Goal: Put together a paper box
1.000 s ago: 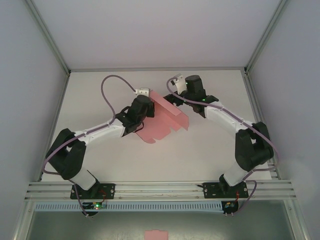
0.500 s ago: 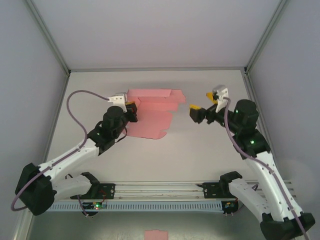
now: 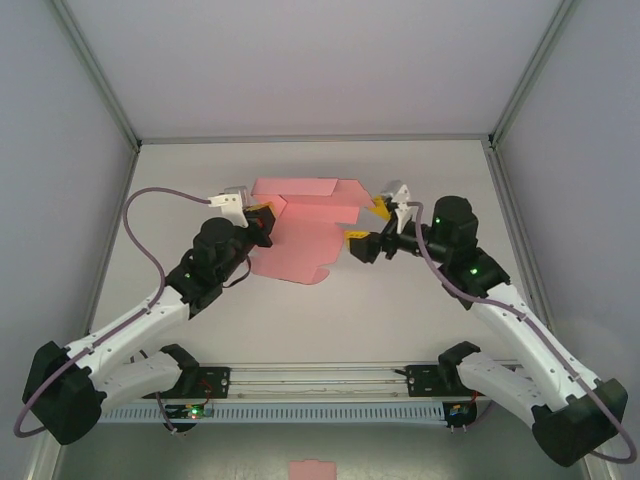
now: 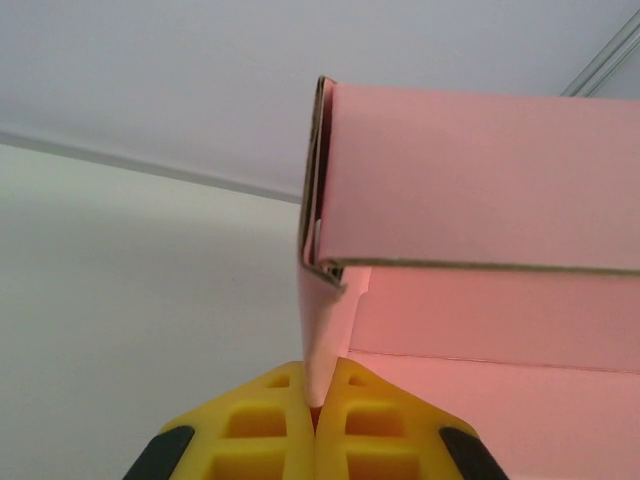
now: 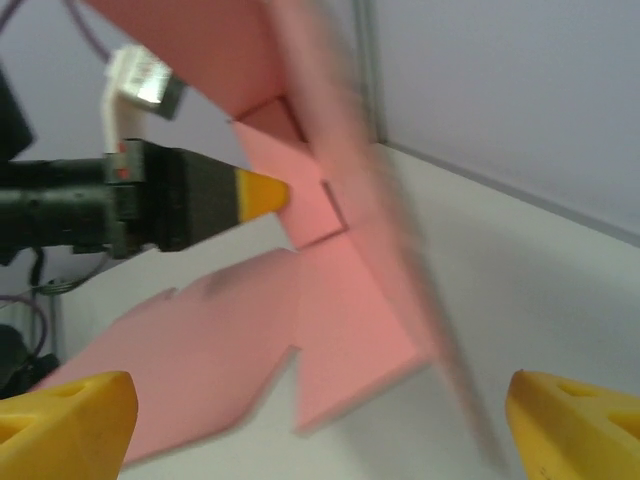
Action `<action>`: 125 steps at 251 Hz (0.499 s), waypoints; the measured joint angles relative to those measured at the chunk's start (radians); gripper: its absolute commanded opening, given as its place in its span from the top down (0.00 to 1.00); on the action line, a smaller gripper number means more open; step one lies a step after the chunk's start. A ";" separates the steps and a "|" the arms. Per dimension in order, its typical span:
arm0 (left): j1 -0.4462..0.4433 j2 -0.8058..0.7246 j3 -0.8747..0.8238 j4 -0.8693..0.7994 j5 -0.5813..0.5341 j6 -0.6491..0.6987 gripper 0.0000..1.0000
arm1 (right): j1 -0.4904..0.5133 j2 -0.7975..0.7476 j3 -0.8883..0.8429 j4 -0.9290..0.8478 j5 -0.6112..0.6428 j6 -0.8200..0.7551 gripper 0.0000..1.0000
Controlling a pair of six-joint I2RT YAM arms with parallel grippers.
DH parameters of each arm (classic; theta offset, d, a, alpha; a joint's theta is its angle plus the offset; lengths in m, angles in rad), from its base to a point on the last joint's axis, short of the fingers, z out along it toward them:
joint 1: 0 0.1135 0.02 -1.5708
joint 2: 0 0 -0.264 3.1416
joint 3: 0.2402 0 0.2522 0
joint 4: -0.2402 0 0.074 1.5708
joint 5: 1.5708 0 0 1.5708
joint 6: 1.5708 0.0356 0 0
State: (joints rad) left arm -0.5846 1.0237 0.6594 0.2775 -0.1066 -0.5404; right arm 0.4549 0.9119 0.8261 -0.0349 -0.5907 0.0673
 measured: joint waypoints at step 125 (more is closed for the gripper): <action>0.000 0.056 0.001 0.028 0.100 0.011 1.00 | 0.019 0.079 0.177 -0.066 0.108 -0.074 0.54</action>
State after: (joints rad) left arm -0.5846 1.0794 0.6605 0.3054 -0.0067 -0.5293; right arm 0.4740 0.9905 1.0027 -0.1005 -0.4828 -0.0063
